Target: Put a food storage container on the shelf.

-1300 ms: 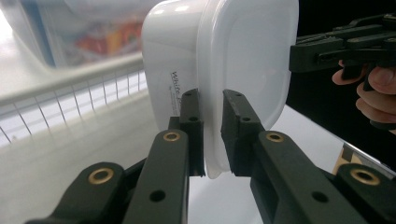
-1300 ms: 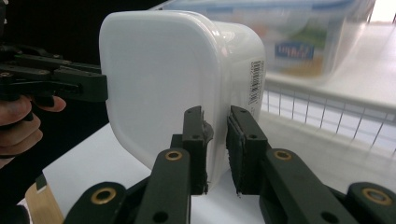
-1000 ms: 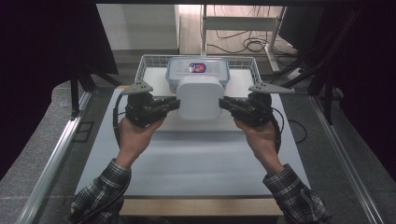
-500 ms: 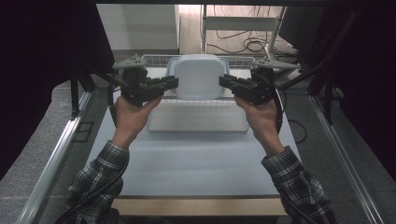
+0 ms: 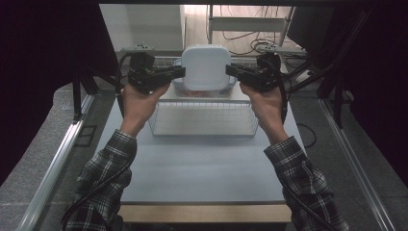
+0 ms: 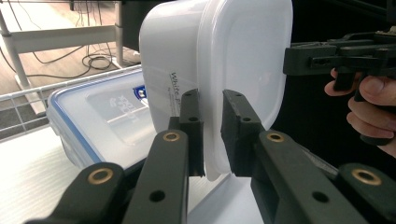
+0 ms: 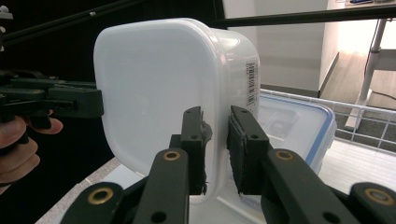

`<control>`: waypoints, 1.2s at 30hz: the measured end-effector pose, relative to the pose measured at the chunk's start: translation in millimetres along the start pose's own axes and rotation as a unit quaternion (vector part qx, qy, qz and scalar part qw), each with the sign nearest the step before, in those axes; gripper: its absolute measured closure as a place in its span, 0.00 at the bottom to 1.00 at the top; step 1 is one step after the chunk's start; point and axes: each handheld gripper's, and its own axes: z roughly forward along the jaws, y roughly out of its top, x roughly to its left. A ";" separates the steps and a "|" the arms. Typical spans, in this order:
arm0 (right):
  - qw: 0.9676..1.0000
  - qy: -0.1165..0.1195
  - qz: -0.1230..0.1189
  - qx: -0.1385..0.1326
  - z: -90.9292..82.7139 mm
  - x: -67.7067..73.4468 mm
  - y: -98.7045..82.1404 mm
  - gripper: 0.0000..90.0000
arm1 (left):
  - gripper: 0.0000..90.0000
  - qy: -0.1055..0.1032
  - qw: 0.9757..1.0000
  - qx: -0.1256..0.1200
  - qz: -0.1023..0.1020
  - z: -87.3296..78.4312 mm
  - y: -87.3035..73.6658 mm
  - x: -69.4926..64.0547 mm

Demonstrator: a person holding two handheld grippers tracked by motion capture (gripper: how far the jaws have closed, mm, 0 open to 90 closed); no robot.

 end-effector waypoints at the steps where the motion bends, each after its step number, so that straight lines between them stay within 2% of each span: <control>1: 1.000 0.000 0.002 0.000 1.2 -1.4 0.6 0.85 | 0.88 -0.001 1.000 0.000 -0.001 1.2 0.7 1.1; 6: 1.000 0.000 0.010 0.003 5.5 -6.6 2.5 0.84 | 0.87 0.005 1.000 0.002 -0.002 6.1 3.5 4.2; 10: 1.000 0.005 0.014 -0.001 8.6 -7.9 5.7 0.82 | 0.82 0.013 1.000 -0.001 -0.004 9.1 6.7 5.7; 18: 1.000 -0.005 0.010 0.002 15.1 -6.7 10.5 0.76 | 0.75 0.023 1.000 0.002 -0.008 13.5 12.2 5.7; 22: 1.000 -0.023 0.002 0.008 21.5 -5.5 13.2 0.71 | 0.74 0.032 0.999 0.009 -0.006 18.3 14.6 5.8; 25: 1.000 -0.024 0.005 0.008 24.5 -6.7 14.5 0.69 | 0.74 0.030 0.999 0.009 -0.016 19.5 14.8 8.5; 32: 0.999 -0.036 -0.011 0.013 29.7 -3.6 15.9 0.64 | 0.69 0.034 0.999 0.018 -0.018 23.5 16.7 11.1; 36: 0.999 -0.036 -0.010 0.014 31.0 -4.2 16.3 0.63 | 0.68 0.033 0.999 0.018 -0.021 25.1 17.4 12.9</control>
